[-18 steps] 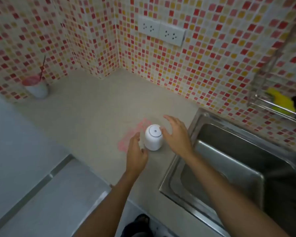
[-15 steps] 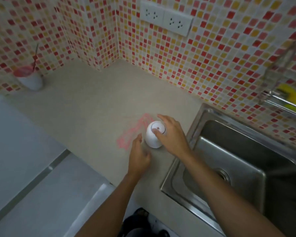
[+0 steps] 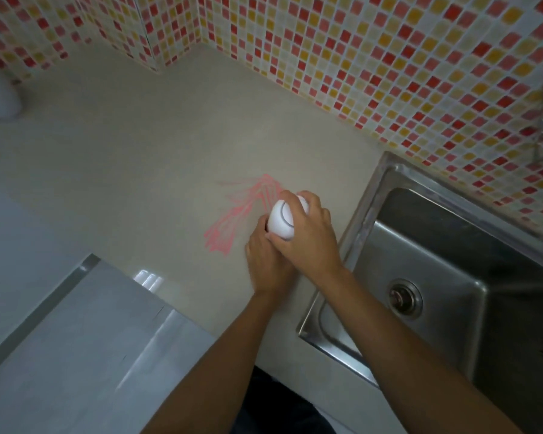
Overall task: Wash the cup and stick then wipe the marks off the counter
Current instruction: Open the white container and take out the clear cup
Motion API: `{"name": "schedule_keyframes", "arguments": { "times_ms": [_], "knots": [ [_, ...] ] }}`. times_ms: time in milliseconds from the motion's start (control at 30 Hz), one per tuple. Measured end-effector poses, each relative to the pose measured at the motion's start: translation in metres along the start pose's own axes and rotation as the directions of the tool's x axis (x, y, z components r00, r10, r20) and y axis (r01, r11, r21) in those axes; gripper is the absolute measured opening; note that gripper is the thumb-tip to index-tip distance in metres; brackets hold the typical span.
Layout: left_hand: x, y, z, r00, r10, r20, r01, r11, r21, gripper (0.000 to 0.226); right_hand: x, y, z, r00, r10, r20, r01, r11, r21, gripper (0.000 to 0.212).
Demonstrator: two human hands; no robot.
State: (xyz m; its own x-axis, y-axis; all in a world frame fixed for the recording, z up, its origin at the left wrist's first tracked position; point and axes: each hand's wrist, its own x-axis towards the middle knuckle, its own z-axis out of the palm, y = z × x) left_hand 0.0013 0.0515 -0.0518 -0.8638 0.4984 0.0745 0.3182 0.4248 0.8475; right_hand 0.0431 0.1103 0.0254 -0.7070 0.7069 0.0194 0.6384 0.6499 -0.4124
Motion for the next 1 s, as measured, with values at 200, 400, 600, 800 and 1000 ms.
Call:
{"name": "schedule_keyframes", "arguments": {
  "times_ms": [200,400,600,800,1000],
  "knots": [
    [0.003,-0.010,0.009,0.995,-0.061,0.085,0.057,0.997,0.048,0.086,0.014,0.008,-0.018,0.989,0.025,0.144,-0.025,1.000,-0.002,0.081],
    [0.001,-0.013,0.010,0.990,-0.075,0.115,0.063,0.992,0.108,0.095,0.022,0.011,-0.030,0.962,-0.050,0.267,0.052,0.999,0.002,0.079],
    [0.002,-0.012,0.011,0.990,-0.111,0.089,0.107,0.993,0.050,0.100,0.031,0.012,-0.035,0.935,-0.106,0.339,0.134,0.989,-0.060,0.083],
    [0.000,-0.007,0.009,0.991,-0.119,0.063,0.117,0.993,0.033,0.103,0.037,0.011,-0.040,0.901,-0.147,0.408,0.192,0.979,-0.070,0.076],
    [0.003,-0.009,0.009,0.991,-0.098,0.089,0.093,0.994,0.058,0.101,0.042,0.009,-0.044,0.852,-0.209,0.480,0.305,0.943,-0.132,0.071]
  ]
}}
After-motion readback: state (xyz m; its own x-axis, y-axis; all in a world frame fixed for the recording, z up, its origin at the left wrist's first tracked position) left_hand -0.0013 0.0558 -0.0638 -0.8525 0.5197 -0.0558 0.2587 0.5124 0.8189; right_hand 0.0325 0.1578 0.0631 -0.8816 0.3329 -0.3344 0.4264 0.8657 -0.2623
